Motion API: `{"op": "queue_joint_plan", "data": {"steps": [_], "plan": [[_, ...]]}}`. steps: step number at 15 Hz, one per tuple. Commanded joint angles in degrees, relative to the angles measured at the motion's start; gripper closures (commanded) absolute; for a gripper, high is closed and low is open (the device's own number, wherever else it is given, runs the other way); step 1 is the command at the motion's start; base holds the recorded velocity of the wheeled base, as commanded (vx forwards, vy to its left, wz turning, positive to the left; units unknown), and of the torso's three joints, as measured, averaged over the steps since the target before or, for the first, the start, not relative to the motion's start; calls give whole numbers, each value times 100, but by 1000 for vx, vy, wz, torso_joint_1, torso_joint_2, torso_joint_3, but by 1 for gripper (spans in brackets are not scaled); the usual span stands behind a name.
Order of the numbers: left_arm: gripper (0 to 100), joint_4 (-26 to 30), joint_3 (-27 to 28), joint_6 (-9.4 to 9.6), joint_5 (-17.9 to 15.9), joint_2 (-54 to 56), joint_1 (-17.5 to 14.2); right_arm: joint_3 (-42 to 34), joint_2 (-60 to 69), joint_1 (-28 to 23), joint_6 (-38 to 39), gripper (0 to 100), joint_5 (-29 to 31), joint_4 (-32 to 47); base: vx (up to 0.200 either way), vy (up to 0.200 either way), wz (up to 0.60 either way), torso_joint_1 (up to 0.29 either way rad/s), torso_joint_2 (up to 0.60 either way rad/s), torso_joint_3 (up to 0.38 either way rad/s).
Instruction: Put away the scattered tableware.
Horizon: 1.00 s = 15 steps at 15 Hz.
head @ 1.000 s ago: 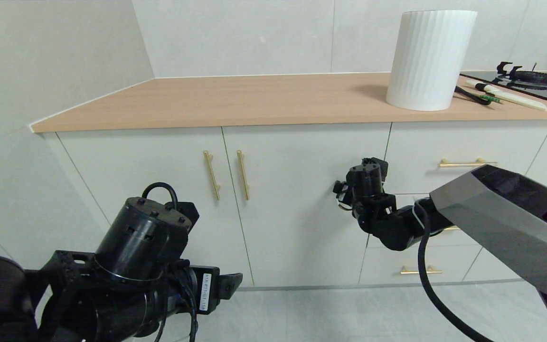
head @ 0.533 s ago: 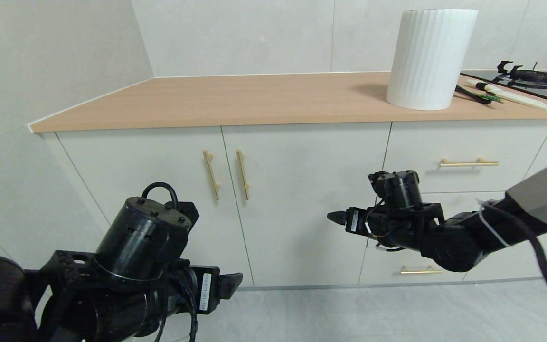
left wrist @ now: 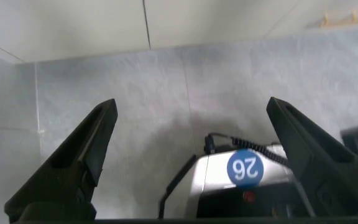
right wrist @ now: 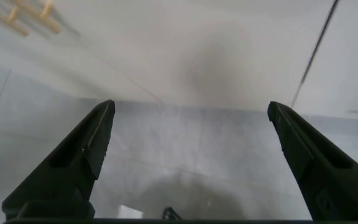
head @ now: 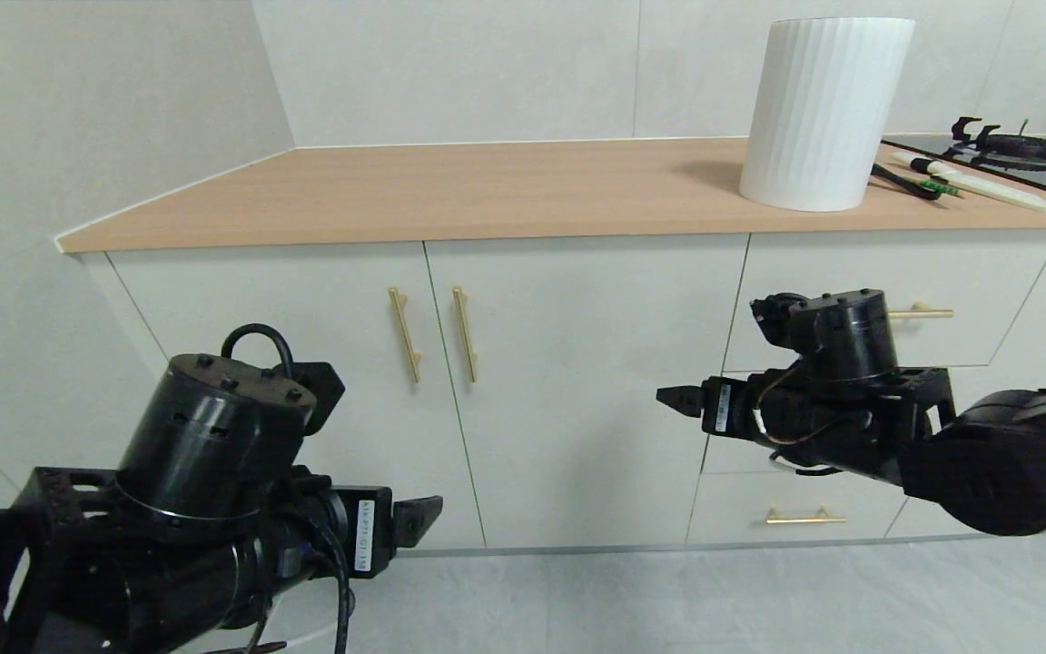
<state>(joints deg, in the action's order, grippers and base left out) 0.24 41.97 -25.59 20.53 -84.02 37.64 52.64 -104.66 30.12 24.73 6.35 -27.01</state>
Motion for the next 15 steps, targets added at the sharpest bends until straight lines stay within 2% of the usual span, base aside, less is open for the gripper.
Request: {"op": "queue_joint_plan", "data": {"steps": [1, 4, 6, 8, 9, 10, 11, 13, 15], "plan": [[0, -68, -22, 10, 39, 307, -179, -588, 1088, 11, -223, 0, 217, 100, 0, 0, 0, 0, 0, 0], [0, -68, -269, 10, 434, 1045, -618, -1441, 2301, -59, -584, 0, 991, 74, 0, 0, 0, 0, 0, 0], [0, -42, -515, 98, 689, 1810, -785, -2065, 3311, -59, -935, 0, 1167, 65, 0, 0, 0, 0, 0, 0], [0, -7, -1112, 678, 760, 3023, -952, -2864, 4559, -59, -1014, 0, 1395, 65, 0, 0, 0, 0, 0, 0], [0, -7, -1411, 1073, 760, 3691, -996, -3137, 5210, -68, -1067, 0, 1571, 91, 0, 0, 0, 0, 0, 0], [0, -16, -1613, 1460, 742, 4332, -1057, -3225, 5763, -209, -1138, 0, 1685, 109, 0, 0, 0, 0, 0, 0], [0, -16, -1727, 1812, 733, 4869, -1233, -3260, 6168, -630, -1208, 0, 1694, 144, 0, 0, 0, 0, 0, 0], [0, 2, -1780, 2251, 724, 5704, -1629, -3383, 6994, -1501, -1507, 0, 1571, 372, 0, 0, 0, 0, 0, 0], [0, 2, -1807, 2550, 724, 6363, -2095, -3339, 8057, -1879, -2148, 0, 1474, 794, 0, 0, 0, 0, 0, 0]]}}
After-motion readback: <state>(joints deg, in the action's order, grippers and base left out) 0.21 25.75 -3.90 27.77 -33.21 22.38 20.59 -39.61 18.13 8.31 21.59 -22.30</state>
